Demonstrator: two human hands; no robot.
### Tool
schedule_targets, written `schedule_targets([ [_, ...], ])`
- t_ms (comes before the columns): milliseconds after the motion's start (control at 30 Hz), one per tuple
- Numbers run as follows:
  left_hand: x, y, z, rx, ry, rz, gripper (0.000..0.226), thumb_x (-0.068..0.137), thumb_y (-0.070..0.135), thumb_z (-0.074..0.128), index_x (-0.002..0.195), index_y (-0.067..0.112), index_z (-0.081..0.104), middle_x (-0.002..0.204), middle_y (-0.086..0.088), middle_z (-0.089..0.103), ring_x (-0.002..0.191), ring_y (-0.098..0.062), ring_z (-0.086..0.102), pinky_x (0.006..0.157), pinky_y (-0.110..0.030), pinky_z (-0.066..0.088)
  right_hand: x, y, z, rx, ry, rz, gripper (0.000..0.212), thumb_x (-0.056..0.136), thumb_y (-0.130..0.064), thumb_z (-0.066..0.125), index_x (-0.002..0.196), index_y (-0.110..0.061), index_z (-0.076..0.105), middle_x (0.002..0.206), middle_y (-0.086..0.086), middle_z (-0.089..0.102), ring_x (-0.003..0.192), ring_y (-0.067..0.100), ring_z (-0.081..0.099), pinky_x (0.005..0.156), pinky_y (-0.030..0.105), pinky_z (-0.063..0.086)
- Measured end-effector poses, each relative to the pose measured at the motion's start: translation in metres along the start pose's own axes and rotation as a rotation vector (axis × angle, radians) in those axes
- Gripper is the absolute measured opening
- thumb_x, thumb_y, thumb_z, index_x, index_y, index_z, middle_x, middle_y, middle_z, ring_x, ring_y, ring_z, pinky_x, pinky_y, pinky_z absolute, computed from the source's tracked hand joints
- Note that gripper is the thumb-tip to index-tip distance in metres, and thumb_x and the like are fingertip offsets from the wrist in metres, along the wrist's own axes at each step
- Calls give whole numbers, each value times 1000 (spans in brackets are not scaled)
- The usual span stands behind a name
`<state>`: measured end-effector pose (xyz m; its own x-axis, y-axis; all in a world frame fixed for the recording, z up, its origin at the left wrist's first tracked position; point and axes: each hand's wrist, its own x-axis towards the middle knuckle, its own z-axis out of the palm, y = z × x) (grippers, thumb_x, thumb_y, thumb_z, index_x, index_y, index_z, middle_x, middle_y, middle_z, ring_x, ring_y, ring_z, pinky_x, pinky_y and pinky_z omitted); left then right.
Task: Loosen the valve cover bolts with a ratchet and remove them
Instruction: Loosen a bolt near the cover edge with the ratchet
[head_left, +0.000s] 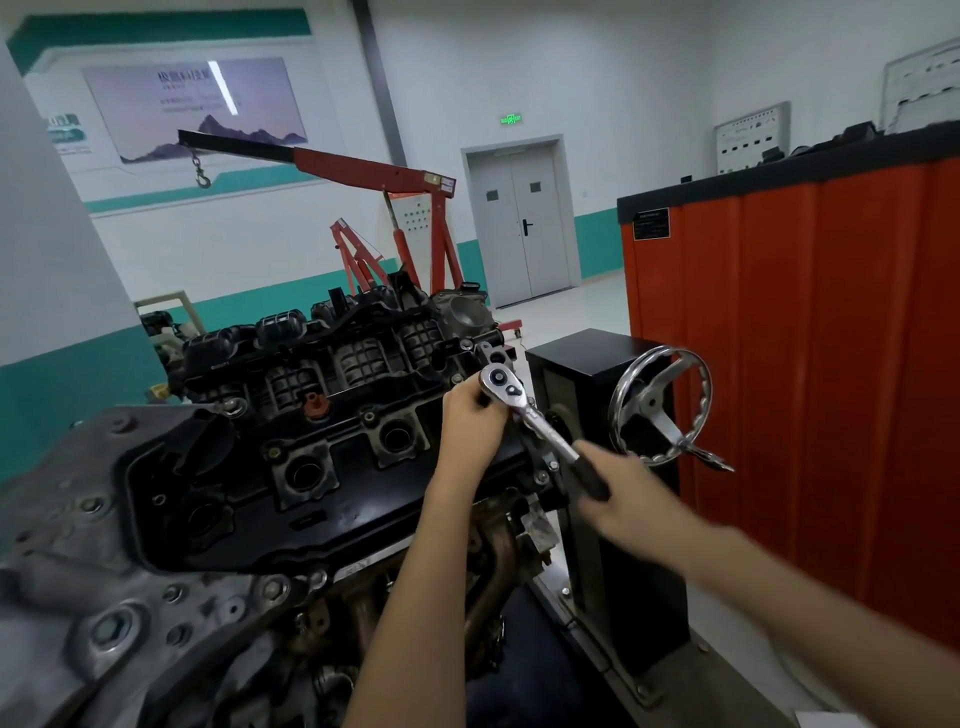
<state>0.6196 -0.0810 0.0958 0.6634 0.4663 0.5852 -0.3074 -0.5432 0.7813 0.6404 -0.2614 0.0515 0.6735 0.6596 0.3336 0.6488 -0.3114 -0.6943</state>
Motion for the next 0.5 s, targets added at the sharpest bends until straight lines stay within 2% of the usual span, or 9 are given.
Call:
schedule_targets([
  [67,-1,3,2,23,-2,-6,27,89,0,54,66,13,61,65,-1,55,61,-7,43,56,-17,35,22,6,-44,-298,-40,-76,24,88,-4,60,105,-19,55,72,-4,54,57,8,53,49,17,40],
  [133,-2,0,1,-22,36,-14,28,90,1,55,68,16,63,63,7,56,60,-3,43,55,-14,35,39,0,-64,-569,14,-171,18,89,-10,58,105,-17,53,70,-7,52,62,14,56,54,21,39],
  [167,-3,-2,0,-49,68,-18,28,91,1,55,70,17,63,62,11,56,58,1,43,56,-14,36,41,-3,-63,-614,57,-190,16,89,-12,57,102,-18,51,70,-6,51,65,17,57,56,23,39],
  [233,-5,-5,1,-74,105,-26,23,91,1,54,75,12,65,65,10,57,61,0,46,61,-19,38,29,-2,-39,-488,115,-136,16,89,-12,59,95,-21,47,69,-5,52,62,17,57,54,21,40],
  [300,-6,-6,4,-93,111,-4,29,91,1,58,68,19,63,63,13,59,63,0,49,63,-17,41,2,-5,1,-167,153,-23,19,87,-9,61,93,-20,47,65,-3,52,53,11,52,46,19,38],
  [400,-7,-3,8,-130,116,5,45,91,4,63,56,29,52,51,20,53,55,7,43,57,-10,38,-15,-28,64,269,210,83,22,84,-6,59,100,-19,51,70,12,57,55,22,55,48,29,44],
  [500,-6,-4,8,-217,109,-22,47,91,10,65,49,29,55,51,18,52,67,0,49,68,-16,42,-12,-48,96,412,225,95,18,85,-3,55,96,-17,49,70,8,53,53,13,50,47,23,42],
])
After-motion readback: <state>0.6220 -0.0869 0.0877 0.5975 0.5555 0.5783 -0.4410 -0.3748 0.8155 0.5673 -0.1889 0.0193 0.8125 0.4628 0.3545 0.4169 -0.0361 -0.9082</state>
